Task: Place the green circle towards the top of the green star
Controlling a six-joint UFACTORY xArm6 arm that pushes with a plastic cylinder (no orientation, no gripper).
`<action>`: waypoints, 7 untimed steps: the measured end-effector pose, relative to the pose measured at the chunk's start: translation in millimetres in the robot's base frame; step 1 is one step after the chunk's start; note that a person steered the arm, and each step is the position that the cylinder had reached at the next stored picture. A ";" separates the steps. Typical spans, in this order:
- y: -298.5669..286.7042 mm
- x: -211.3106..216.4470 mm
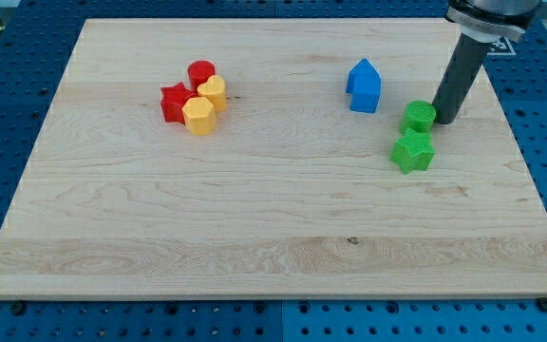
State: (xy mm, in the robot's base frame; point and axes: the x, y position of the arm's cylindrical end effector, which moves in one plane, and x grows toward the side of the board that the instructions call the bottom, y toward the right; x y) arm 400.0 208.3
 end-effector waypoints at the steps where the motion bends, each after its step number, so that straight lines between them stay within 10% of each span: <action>1: -17.7 10.3; 7: 12.5 71.9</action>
State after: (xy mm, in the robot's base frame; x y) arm 471.9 220.7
